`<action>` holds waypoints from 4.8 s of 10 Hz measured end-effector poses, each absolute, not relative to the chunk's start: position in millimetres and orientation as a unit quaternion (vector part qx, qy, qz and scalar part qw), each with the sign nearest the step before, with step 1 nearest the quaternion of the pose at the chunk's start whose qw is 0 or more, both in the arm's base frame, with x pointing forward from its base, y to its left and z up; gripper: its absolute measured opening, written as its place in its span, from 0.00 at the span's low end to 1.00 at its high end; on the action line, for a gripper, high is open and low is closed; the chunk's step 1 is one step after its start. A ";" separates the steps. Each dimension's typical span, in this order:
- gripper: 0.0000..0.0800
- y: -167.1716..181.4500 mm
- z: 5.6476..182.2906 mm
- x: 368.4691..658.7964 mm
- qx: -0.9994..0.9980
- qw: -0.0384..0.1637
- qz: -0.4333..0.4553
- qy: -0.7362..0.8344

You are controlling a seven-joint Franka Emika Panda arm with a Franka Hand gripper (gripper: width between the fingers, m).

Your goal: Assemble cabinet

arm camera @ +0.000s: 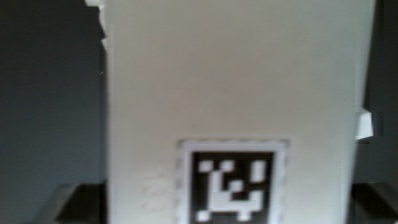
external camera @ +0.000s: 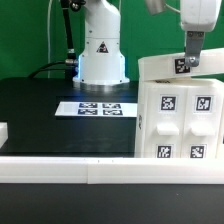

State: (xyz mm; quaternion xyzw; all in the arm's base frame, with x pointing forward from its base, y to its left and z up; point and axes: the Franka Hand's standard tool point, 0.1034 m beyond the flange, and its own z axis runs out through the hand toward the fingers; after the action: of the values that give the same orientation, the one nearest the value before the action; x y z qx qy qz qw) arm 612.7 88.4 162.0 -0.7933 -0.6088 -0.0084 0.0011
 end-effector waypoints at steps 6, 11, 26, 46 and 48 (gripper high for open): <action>0.70 87.0 161.3 612.4 -0.889 0.003 -0.009 -0.459; 0.70 88.4 160.2 617.7 -0.987 0.004 -0.041 -0.152; 0.70 82.6 160.7 619.0 -0.745 0.070 -0.029 0.663; 1.00 114.2 177.1 624.8 -0.989 0.010 -0.029 0.146; 1.00 110.1 179.2 627.6 -0.998 0.004 -0.037 -0.047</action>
Offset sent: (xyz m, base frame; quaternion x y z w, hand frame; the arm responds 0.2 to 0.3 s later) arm 0.0000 0.0000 0.0000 0.0000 0.0000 0.0000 1.0000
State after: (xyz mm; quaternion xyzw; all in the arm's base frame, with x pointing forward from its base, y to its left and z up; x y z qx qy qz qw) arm 627.6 110.1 179.2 -0.9982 -0.0474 -0.0373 0.0037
